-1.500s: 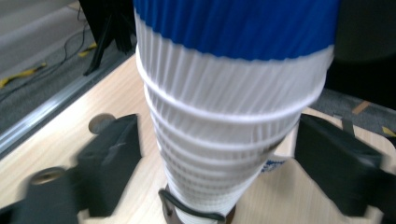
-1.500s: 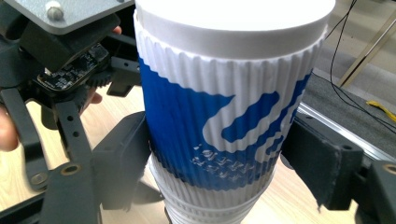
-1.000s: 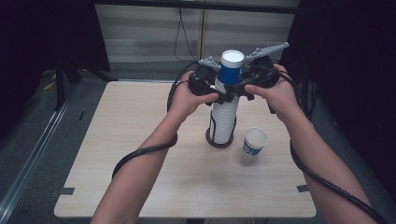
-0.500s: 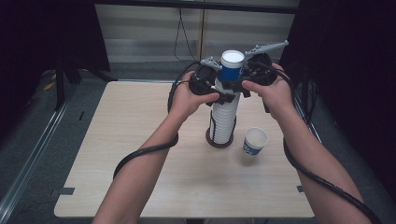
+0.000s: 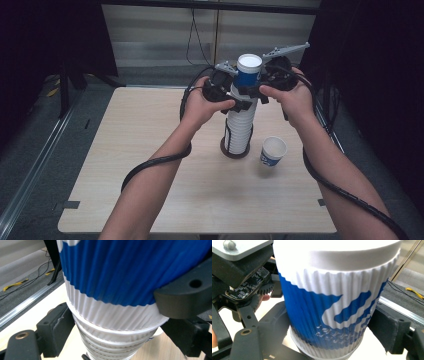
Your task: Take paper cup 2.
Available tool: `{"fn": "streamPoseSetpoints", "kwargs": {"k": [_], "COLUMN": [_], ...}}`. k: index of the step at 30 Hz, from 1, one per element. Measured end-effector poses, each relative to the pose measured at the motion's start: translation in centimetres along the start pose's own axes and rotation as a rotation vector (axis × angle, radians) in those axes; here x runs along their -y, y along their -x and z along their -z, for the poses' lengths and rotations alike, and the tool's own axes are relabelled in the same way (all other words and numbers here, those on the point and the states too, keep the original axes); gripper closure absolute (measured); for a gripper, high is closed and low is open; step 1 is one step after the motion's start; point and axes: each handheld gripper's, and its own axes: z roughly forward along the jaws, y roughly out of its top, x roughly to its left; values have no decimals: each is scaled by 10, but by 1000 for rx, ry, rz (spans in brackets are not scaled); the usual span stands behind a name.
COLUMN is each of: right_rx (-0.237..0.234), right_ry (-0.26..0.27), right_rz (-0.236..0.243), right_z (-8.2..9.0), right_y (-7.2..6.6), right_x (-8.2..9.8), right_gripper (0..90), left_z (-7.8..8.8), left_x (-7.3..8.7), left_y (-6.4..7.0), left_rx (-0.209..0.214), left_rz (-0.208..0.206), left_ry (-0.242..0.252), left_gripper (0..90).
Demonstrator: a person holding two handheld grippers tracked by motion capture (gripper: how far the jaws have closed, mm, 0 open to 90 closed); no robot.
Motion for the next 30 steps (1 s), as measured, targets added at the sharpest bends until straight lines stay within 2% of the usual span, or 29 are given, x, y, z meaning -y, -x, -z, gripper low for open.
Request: {"fn": "streamPoseSetpoints", "kwargs": {"k": [8, 10, 11, 20, 22, 30], "right_rx": [-2, 4, 1, -4, -8, -17], "right_ry": [8, 36, 32, 44, 51, 63], "right_rz": [3, -5, -6, -8, -19, -9], "right_z": [1, 2, 3, 7, 8, 11], "right_y": [-2, -2, -2, -1, -1, 0], "right_x": [-1, -3, -4, -5, -5, -7], "right_gripper": [209, 217, 219, 225, 226, 233], "left_z": [2, 1, 1, 1, 1, 1], "left_x": [2, 2, 3, 1, 1, 3], "left_y": [0, 1, 1, 1, 1, 1], "left_rx": [-4, -9, -11, -3, 0, 4], "left_rz": [-8, -3, -5, -7, -8, -1], "left_ry": [0, 8, 10, -9, -7, 4], "left_gripper": [140, 141, 141, 140, 140, 139]}}
